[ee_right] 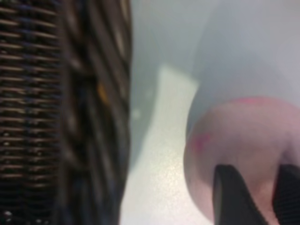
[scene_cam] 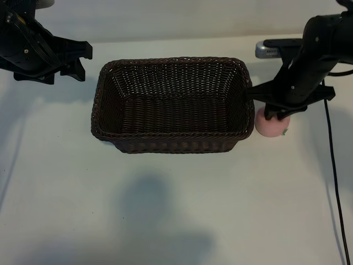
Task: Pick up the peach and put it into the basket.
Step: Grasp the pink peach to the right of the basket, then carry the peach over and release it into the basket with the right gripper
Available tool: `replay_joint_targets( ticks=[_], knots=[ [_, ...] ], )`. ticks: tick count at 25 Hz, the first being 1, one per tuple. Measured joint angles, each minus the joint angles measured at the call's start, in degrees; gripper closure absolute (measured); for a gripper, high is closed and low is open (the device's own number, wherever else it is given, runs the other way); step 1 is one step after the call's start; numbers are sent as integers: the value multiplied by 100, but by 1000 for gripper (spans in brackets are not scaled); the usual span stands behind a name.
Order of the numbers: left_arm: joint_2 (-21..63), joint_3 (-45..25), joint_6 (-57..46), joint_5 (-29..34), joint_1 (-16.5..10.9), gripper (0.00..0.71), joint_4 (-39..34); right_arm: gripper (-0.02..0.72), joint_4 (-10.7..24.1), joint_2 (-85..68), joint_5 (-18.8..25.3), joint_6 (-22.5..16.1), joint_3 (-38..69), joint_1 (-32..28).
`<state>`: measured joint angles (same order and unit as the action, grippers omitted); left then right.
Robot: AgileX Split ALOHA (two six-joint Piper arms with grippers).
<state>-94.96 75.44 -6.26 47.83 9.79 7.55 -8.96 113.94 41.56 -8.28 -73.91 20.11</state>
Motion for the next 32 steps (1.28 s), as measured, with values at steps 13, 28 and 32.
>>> replay_joint_targets(
  ticks=[13, 28, 32],
  knots=[
    [0, 0, -5, 0, 0, 180, 0, 668, 25, -21, -22, -5, 102, 0],
    [0, 0, -15, 0, 0, 180, 0, 668, 119, -1843, 159, -16, 141, 0],
    [0, 0, -15, 0, 0, 180, 0, 668, -204, -2088, 193, 21, 52, 6]
  ],
)
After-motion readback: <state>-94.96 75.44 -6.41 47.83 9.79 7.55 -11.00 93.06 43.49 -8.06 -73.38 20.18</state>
